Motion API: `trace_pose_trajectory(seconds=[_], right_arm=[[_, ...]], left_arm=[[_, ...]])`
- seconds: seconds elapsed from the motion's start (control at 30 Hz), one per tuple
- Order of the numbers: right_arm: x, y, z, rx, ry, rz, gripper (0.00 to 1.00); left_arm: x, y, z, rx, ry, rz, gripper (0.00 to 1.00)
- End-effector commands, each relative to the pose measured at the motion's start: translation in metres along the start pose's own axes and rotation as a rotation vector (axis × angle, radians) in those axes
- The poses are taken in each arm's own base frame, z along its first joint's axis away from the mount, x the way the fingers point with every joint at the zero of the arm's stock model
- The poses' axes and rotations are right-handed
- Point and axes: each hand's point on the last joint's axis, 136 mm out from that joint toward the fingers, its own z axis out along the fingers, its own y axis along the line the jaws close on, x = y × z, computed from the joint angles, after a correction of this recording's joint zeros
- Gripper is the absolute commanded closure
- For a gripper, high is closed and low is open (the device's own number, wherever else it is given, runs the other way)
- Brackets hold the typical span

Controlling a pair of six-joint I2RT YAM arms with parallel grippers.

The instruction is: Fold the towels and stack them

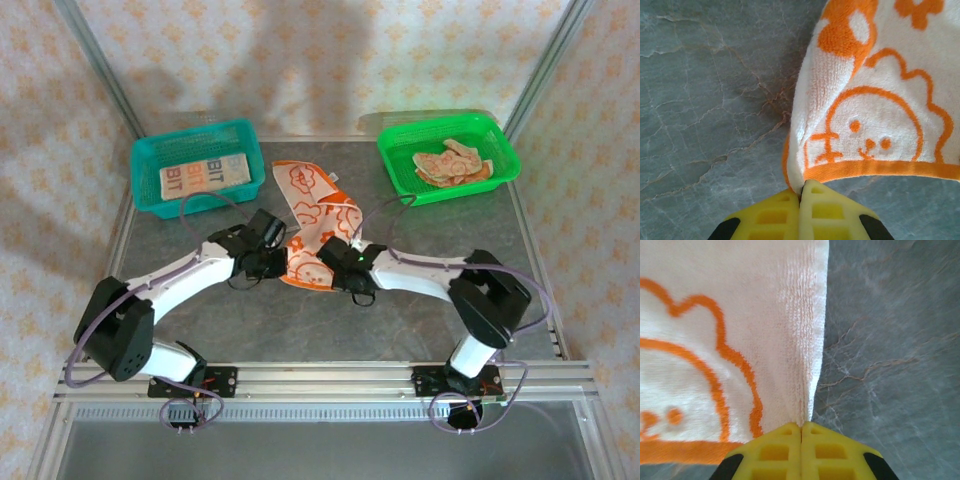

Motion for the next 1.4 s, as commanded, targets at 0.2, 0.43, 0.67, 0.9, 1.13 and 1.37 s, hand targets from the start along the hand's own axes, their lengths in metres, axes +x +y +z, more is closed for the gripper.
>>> trace_pose_trajectory(seconds=[0.2, 0.43, 0.67, 0.9, 1.13, 1.37], right_arm=[[-0.108, 0.022, -0.138, -0.17, -0.416, -0.069, 1.0], [-0.193, 0.03, -0.238, -0.32, -0.703, -0.058, 1.0], [-0.27, 0.041, -0.305, -0.384, -0.848, -0.05, 1.0], [-0.324, 0.045, -0.336, -0.437, -0.924, -0.032, 1.0], [-0.344, 0.046, -0.344, -0.459, -0.941, -0.013, 1.0], [-0.334, 0.04, -0.361, -0.501, -0.95, -0.009, 1.0]], left_arm=[[-0.078, -0.053, -0.115, 0.187, -0.289, -0.034, 1.0], [-0.139, -0.078, -0.201, 0.26, -0.531, -0.041, 1.0], [-0.2, -0.101, -0.267, 0.309, -0.71, -0.03, 1.0], [-0.248, -0.111, -0.309, 0.302, -0.826, -0.007, 1.0], [-0.269, -0.115, -0.333, 0.35, -0.869, -0.038, 1.0], [-0.251, -0.125, -0.343, 0.464, -0.841, -0.054, 1.0]])
